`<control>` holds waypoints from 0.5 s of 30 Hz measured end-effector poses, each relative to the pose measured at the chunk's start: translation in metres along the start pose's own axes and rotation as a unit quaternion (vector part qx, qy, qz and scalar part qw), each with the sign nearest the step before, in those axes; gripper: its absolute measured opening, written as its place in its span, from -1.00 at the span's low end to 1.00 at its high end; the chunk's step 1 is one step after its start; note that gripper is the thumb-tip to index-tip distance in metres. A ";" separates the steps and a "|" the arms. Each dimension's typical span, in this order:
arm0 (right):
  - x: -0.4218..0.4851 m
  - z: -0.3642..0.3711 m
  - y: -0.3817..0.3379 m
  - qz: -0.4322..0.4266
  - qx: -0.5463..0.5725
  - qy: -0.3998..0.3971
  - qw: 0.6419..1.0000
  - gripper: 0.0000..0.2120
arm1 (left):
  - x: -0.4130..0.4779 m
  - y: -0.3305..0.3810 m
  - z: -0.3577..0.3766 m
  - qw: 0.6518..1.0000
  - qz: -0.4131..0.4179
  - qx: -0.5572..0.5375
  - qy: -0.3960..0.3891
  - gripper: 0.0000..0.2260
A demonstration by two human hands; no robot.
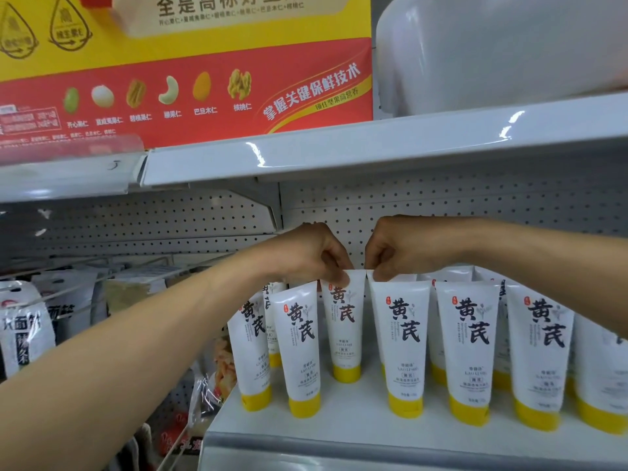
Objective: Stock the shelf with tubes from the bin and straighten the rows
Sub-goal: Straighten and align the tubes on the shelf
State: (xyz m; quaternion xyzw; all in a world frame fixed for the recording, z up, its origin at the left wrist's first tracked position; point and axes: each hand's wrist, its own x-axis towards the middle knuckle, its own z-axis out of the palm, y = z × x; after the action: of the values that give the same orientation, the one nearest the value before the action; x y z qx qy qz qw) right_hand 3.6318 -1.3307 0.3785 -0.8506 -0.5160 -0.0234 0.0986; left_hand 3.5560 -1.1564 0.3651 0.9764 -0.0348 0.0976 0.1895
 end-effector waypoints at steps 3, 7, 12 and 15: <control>0.000 0.000 0.000 -0.003 0.002 0.002 1.000 -0.92 | 0.000 0.001 0.000 1.000 0.001 -0.006 -0.002 -0.91; -0.001 0.001 0.000 -0.001 0.004 0.002 1.000 -0.92 | -0.001 0.002 -0.001 1.000 -0.004 0.013 -0.018 -0.89; -0.004 0.000 -0.001 0.000 0.013 0.003 1.000 -0.91 | -0.003 0.005 -0.001 0.999 -0.013 0.028 -0.028 -0.85; -0.005 -0.001 -0.001 0.000 0.021 0.010 1.000 -0.89 | -0.005 0.006 -0.001 0.999 -0.017 0.028 -0.028 -0.86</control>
State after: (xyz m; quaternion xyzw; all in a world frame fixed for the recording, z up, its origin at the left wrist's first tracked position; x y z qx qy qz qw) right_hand 3.6289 -1.3351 0.3784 -0.8480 -0.5155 -0.0213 0.1212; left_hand 3.5502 -1.1615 0.3675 0.9841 -0.0206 0.0674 0.1628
